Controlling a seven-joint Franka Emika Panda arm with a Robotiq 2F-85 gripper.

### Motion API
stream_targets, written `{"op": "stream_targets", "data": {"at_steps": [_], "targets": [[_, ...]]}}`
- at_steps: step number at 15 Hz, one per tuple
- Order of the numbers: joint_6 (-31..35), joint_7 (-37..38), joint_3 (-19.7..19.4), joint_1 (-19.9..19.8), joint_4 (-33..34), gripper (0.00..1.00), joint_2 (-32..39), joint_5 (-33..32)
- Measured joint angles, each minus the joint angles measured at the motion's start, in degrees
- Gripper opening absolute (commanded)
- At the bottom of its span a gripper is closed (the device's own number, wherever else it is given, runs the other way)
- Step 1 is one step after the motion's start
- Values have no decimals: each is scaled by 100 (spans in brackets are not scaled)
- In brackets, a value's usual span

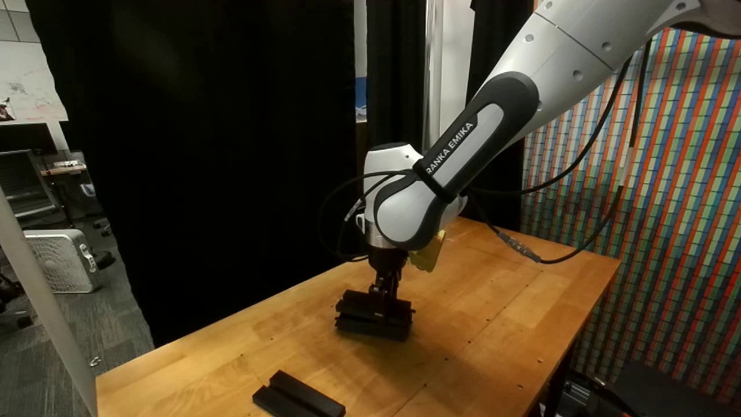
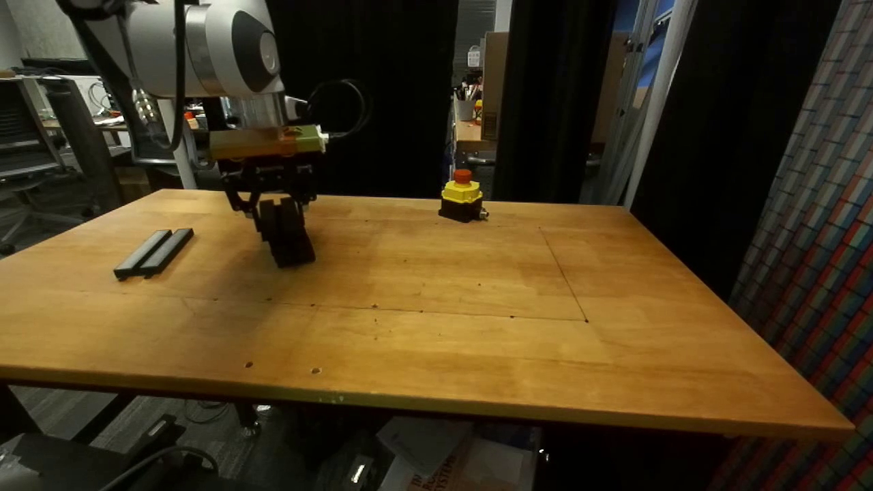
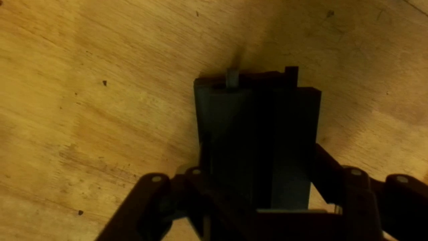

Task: Arrange the black objects together

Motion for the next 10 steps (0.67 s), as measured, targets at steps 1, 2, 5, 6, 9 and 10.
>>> {"op": "stream_targets", "data": {"at_steps": [1, 2, 5, 6, 9, 10], "targets": [[9, -20, 0, 0, 0, 46, 0, -18], [13, -46, 1, 0, 0, 46, 0, -34], [14, -141, 5, 1, 0, 46, 3, -90], [14, -170, 6, 1, -1, 46, 6, -96], [15, -225, 6, 1, -1, 46, 27, -135], [15, -229, 6, 1, -2, 46, 38, -173]]}}
